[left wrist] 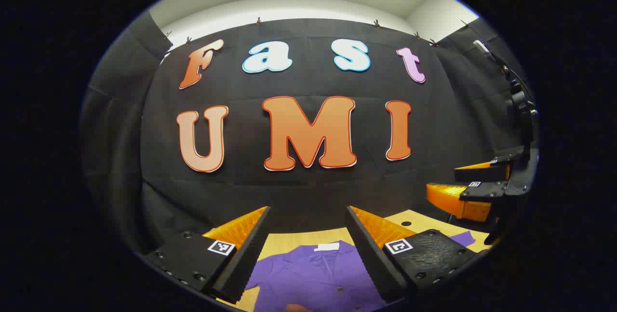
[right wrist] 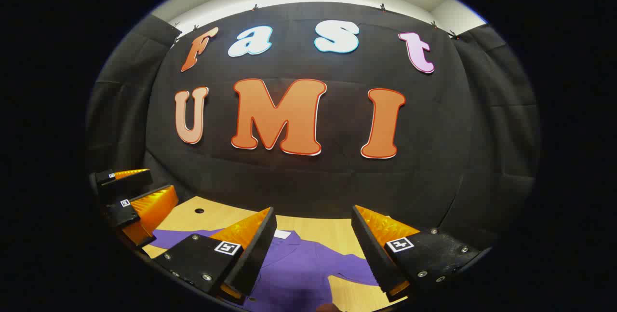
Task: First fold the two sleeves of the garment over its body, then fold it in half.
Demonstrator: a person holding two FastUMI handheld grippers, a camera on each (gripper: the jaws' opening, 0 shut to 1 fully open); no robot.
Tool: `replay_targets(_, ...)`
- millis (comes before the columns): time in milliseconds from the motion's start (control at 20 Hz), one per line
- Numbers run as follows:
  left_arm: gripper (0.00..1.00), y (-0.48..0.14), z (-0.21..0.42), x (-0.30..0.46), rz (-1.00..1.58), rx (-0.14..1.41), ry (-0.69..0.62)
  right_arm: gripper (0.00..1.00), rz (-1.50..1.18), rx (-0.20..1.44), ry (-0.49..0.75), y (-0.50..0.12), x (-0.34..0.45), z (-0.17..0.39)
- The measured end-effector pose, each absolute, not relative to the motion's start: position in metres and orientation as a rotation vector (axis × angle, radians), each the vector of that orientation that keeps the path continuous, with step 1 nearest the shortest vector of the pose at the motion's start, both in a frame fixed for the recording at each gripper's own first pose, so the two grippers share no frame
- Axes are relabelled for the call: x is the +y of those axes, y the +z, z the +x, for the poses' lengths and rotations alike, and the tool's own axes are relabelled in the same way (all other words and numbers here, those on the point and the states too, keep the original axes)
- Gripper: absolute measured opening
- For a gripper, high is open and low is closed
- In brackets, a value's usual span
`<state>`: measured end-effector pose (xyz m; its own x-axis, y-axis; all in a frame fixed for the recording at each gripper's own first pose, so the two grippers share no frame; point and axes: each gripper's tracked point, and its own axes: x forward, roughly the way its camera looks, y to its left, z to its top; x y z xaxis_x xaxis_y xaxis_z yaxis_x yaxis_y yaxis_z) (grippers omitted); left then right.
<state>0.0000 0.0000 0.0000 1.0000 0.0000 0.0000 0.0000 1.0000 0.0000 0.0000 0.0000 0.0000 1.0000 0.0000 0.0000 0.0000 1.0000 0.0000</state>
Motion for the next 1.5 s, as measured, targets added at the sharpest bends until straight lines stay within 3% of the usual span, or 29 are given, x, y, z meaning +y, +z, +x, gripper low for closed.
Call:
replay_targets(450,0.97,0.011,0.001,0.005,0.019,-0.037,0.066,0.94,-0.021,-0.008,0.012,0.000,-0.003,0.007)
replay_targets(1000,0.97,0.009,-0.002,-0.007,0.043,-0.035,0.048,0.94,-0.040,0.000,0.005,-0.005,-0.011,0.002)
replay_targets(1500,0.99,0.006,-0.007,-0.012,0.069,-0.020,0.059,0.94,-0.090,0.076,-0.074,-0.043,-0.056,-0.003)
